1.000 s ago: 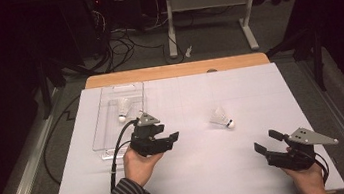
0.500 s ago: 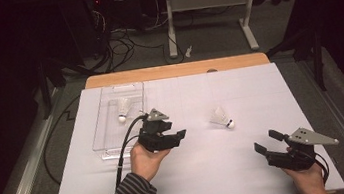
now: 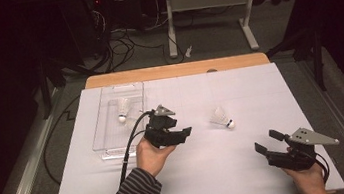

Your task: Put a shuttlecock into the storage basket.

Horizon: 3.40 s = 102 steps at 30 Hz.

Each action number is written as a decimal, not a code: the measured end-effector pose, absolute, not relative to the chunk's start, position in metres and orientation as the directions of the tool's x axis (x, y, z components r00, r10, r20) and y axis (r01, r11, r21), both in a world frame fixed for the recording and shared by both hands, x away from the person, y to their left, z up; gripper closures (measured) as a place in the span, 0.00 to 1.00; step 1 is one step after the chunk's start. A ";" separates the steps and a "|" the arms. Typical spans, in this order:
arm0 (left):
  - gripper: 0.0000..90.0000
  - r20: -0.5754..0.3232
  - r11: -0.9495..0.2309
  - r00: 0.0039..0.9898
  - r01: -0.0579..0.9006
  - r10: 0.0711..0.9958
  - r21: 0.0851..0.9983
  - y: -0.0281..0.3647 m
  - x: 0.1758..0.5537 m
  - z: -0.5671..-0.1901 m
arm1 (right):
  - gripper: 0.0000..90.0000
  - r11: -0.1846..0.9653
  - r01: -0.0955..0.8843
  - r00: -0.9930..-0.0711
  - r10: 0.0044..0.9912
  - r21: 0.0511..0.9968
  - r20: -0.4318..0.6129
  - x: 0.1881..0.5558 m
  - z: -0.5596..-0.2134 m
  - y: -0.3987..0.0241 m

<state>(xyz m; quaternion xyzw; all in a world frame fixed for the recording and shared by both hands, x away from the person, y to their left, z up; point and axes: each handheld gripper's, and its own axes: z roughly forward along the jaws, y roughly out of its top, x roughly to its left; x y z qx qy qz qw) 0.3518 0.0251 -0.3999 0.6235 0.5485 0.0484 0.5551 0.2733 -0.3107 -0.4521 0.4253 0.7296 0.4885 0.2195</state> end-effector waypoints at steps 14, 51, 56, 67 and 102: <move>0.47 -0.535 0.191 0.398 0.641 0.745 0.743 0.014 0.360 -0.400 | 0.29 0.161 0.408 -0.540 0.836 0.899 0.095 0.273 -0.452 -0.310; 0.53 -0.537 0.128 0.395 0.706 0.746 0.697 -0.017 0.387 -0.398 | 0.29 0.164 0.409 -0.543 0.835 0.898 0.095 0.273 -0.452 -0.311; 0.53 -0.535 0.109 0.401 0.718 0.744 0.688 -0.023 0.390 -0.397 | 0.29 0.167 0.409 -0.544 0.834 0.897 0.092 0.273 -0.453 -0.311; 0.55 -0.531 0.083 0.410 0.730 0.742 0.679 -0.034 0.395 -0.396 | 0.29 0.164 0.409 -0.543 0.835 0.897 0.095 0.273 -0.452 -0.311; 0.57 -0.520 0.039 0.408 0.758 0.750 0.651 -0.059 0.413 -0.387 | 0.29 0.172 0.407 -0.552 0.828 0.897 0.092 0.273 -0.453 -0.309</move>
